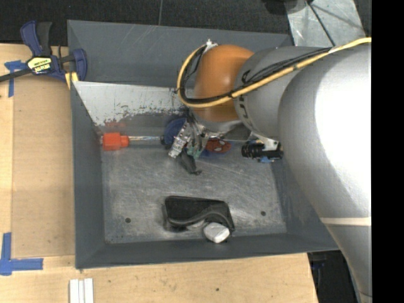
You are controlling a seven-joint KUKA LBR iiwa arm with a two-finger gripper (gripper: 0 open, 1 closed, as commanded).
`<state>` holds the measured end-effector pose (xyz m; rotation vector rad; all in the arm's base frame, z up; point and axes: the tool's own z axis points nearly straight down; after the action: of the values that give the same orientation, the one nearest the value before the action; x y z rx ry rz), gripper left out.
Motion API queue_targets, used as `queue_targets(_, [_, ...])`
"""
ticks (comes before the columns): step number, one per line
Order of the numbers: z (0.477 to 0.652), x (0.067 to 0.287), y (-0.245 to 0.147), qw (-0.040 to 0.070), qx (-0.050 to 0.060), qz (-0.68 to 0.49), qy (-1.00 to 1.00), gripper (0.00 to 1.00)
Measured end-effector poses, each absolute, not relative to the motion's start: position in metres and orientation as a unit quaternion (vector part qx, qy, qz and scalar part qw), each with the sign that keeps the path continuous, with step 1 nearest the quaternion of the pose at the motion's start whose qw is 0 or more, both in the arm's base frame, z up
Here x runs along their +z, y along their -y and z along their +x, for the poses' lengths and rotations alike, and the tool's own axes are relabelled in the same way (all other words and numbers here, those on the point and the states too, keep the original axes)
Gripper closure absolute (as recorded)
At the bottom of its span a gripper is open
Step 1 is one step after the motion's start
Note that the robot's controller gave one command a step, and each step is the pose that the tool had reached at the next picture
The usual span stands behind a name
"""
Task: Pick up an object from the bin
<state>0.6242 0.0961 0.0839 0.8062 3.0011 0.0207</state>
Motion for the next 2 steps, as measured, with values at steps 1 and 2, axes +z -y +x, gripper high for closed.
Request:
queue_targets(1, [0.6276,0.1511,-0.0956,0.005,0.002,0.258,-0.966,1.00])
queue_targets(2, [0.6287,0.1557,-0.0956,0.002,0.001,0.257,-0.966,1.00])
